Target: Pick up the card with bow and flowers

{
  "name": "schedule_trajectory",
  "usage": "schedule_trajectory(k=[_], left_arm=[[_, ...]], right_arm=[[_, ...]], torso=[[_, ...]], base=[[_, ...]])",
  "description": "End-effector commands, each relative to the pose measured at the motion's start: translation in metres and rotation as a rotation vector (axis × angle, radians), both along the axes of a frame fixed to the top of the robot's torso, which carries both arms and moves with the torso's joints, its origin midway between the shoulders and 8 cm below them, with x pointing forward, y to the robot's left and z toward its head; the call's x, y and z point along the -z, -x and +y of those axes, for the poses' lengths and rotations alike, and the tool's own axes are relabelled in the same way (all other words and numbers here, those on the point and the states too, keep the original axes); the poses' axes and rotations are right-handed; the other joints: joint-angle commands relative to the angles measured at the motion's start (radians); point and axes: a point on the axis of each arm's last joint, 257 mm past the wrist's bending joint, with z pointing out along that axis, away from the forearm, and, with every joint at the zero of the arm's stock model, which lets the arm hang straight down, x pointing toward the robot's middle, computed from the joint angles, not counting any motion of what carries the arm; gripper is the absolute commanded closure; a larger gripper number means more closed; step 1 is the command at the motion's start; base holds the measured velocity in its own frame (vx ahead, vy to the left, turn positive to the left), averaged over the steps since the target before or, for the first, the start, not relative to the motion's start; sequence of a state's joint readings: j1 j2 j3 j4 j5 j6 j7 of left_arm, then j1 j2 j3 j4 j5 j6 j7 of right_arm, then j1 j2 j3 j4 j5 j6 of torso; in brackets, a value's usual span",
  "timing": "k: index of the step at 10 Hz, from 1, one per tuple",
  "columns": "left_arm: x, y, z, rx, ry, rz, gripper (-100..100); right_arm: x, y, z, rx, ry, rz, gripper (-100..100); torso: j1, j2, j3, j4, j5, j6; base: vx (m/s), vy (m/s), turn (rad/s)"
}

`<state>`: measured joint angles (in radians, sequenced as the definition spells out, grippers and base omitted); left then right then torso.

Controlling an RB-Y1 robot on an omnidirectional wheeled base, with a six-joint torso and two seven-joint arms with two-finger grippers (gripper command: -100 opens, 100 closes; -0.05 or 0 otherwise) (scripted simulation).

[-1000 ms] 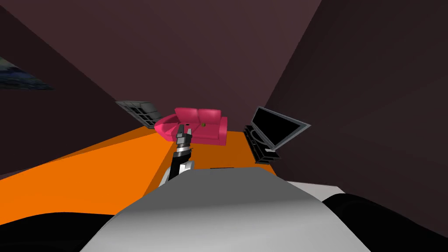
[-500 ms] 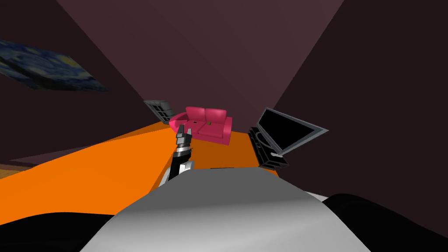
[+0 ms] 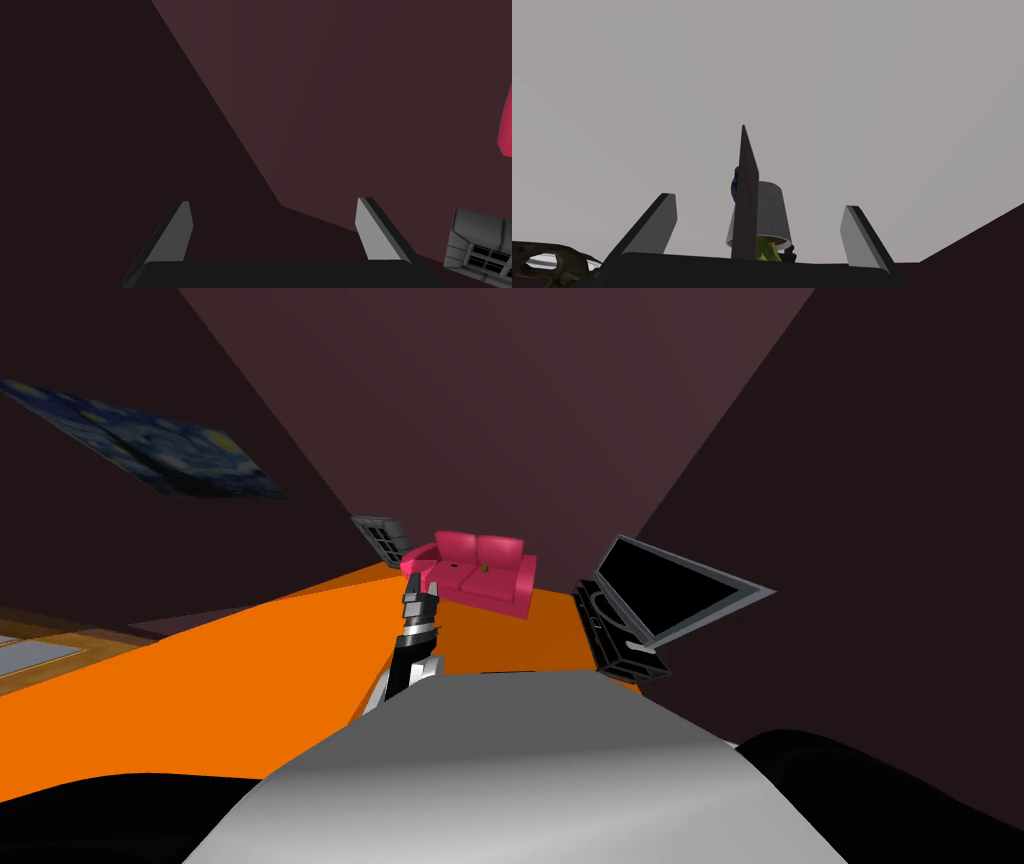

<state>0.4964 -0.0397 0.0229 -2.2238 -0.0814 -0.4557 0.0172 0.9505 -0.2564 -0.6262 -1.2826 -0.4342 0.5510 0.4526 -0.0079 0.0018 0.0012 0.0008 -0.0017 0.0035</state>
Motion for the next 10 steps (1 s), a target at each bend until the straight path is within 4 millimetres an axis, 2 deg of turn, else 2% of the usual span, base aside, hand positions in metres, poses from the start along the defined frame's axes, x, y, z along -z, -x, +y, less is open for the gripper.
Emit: schedule_trajectory(k=[1, 6, 7, 10], left_arm=[[0.0000, 0.0000, 0.0000, 0.000, 0.000, 0.000, 0], [0.0000, 0.0000, 0.0000, 0.000, 0.000, 0.000, 0], [0.0001, 0.0000, 0.0001, 0.000, 0.000, 0.000, 0], [0.0001, 0.0000, 0.0001, 0.000, 0.000, 0.000, 0]], right_arm=[[0.0037, 0.0007, -0.0062, 0.029, 0.003, -0.001, -100], [0.0099, 0.0011, -0.0149, 0.072, 0.008, -0.002, -100], [0.0101, 0.0012, -0.0151, 0.074, 0.009, -0.003, 100], [0.0097, 0.0023, -0.0153, 0.068, 0.007, 0.004, 100]], torso=[[0.000, 0.000, 0.000, 0.000, 0.000, 0.000], [0.000, 0.000, 0.000, 0.000, 0.000, 0.000], [-0.001, -0.002, -0.001, 0.000, 0.000, 0.001], [-0.002, -0.004, -0.002, 0.001, 0.000, 0.002]], base=[[-0.096, 0.072, 0.153], [-0.072, 0.036, 0.111], [-0.005, 0.000, -0.003], [-0.003, 0.000, 0.005]])
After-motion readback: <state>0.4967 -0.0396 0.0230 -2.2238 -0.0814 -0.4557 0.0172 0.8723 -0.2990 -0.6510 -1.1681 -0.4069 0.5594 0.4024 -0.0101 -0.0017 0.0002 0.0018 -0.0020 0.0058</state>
